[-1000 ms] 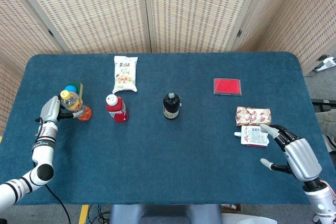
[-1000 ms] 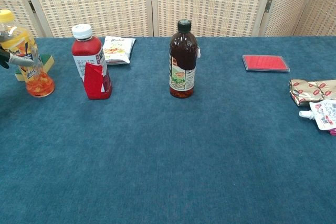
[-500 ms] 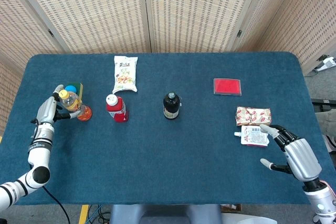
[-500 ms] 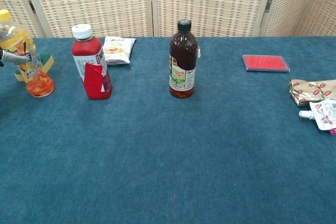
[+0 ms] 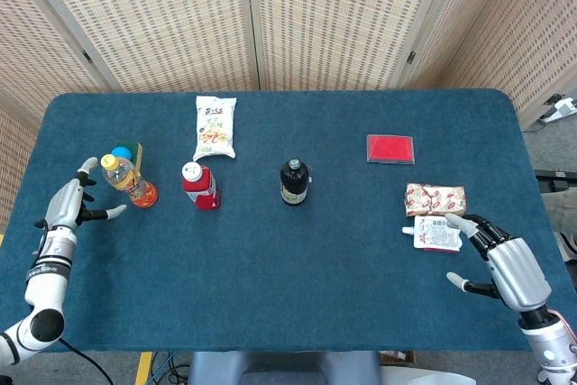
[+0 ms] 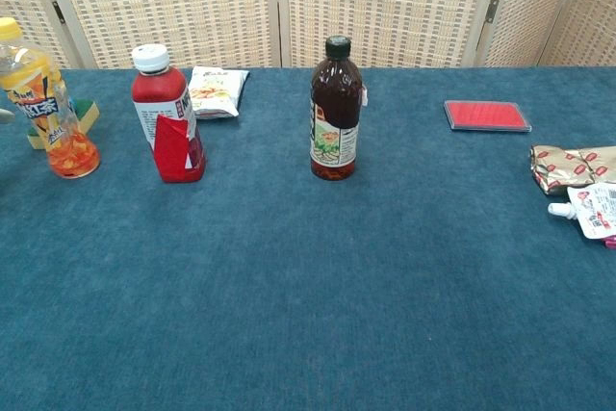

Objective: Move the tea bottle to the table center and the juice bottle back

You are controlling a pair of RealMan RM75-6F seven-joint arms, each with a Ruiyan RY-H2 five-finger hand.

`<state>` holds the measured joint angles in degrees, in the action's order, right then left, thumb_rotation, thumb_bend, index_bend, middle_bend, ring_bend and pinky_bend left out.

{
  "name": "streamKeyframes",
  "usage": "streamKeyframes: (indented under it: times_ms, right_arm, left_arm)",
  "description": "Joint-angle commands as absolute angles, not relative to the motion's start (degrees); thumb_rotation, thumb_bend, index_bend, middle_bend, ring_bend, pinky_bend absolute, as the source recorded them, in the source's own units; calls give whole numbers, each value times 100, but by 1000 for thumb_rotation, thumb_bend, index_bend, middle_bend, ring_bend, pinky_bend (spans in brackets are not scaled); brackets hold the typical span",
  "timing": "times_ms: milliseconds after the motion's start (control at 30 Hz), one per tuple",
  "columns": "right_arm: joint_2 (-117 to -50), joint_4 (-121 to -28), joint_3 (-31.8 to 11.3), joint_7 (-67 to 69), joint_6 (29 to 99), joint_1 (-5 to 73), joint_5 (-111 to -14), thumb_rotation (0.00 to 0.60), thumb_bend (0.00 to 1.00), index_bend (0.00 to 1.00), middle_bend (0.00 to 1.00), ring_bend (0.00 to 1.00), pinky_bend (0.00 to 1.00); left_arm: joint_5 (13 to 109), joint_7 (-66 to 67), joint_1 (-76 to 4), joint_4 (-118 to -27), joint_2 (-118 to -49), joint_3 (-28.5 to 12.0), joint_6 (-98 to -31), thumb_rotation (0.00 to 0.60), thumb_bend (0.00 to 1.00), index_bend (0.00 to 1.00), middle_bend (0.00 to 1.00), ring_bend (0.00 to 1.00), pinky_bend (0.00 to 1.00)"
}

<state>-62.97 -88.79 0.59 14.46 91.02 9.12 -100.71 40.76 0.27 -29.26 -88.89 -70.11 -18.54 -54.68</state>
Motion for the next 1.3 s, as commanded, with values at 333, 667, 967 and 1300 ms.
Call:
streamKeyframes:
  times_ms: [333,667,967,1300]
  right_arm:
    - [-6310,-8894,-23,1332,9134,854,-9895,600,77,173,297,193,445]
    - [-6343,-8873,-84,1251,9119,796,-9709,600,77,193,297,193,445]
    - [-6420,-8789,-120,1163,9103,679,-9466,600,78,217,303,194,445]
    - [-6441,-8759,-283,1020,9076,613,-9130,600,79,223,303,194,445]
  left_arm:
    - [5376,629,-2035,-10104,-6361,-1000,-6900,600,104,93,69,200,353]
    - [6861,1147,-1386,-10226,-6386,-336,-8158,600,104,148,77,200,353]
    - [8109,1022,-959,-9797,-6399,103,-8793,600,105,205,143,200,353]
    - [8601,981,-772,-9751,-6392,60,-9137,600,105,249,173,200,353]
